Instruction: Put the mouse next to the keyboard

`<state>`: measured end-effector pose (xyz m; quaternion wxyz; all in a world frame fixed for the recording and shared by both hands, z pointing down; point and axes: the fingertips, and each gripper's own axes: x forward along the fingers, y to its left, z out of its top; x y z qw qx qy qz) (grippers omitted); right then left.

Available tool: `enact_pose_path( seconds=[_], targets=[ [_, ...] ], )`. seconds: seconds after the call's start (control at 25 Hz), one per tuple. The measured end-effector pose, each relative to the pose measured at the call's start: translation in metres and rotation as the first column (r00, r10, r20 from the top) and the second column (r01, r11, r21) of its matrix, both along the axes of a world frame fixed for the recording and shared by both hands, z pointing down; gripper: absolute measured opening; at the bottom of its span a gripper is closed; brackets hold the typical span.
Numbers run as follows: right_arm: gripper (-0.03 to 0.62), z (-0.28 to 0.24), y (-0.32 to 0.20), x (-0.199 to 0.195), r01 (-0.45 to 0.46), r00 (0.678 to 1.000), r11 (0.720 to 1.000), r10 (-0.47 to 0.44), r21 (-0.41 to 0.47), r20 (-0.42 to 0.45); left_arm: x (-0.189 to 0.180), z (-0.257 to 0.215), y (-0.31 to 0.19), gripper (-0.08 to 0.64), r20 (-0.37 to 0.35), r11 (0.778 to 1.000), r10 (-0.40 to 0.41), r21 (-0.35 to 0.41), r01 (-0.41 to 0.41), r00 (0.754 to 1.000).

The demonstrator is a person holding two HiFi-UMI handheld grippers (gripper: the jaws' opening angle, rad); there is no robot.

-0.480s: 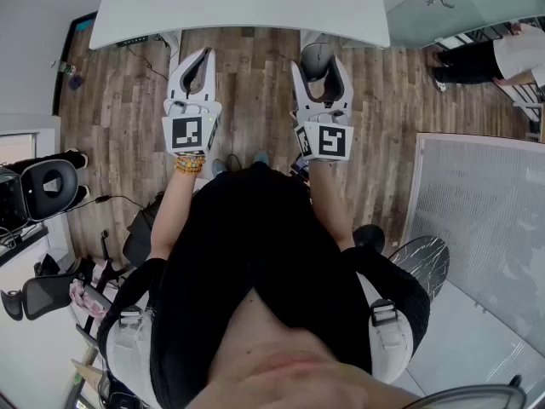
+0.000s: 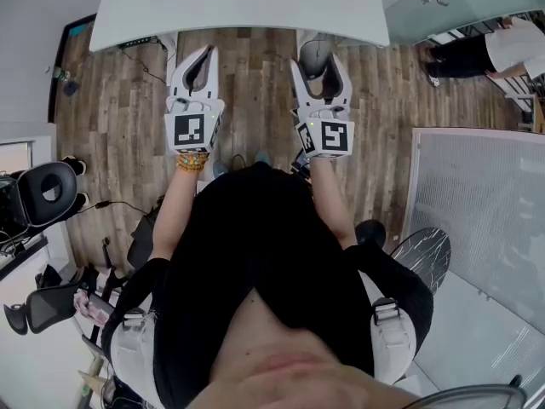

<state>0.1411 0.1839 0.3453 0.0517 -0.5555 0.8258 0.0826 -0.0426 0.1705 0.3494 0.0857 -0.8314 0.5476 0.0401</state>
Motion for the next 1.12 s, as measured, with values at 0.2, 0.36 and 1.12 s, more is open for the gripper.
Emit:
enact_pose_path(
  seconds=[0.2, 0.36, 1.12],
  targets=[
    [0.293, -0.003, -0.001, -0.018, -0.027, 1.000, 1.000, 0.027, 0.004, -0.011, -0.017, -0.003, 0.001, 0.015, -0.007, 0.999, 0.030, 0.012, -0.029, 1.000],
    [0.293, -0.004, -0.001, -0.027, -0.070, 0.997, 0.998, 0.070, 0.006, -0.014, -0.035, -0.002, 0.000, 0.014, -0.015, 0.999, 0.047, 0.012, -0.047, 0.999],
    [0.293, 0.012, -0.135, 0.014, -0.126, 0.990, 0.992, 0.126, -0.008, 0.055, -0.028, 0.011, -0.127, 0.015, 0.056, 1.000, 0.007, -0.024, -0.006, 0.998]
  ],
)
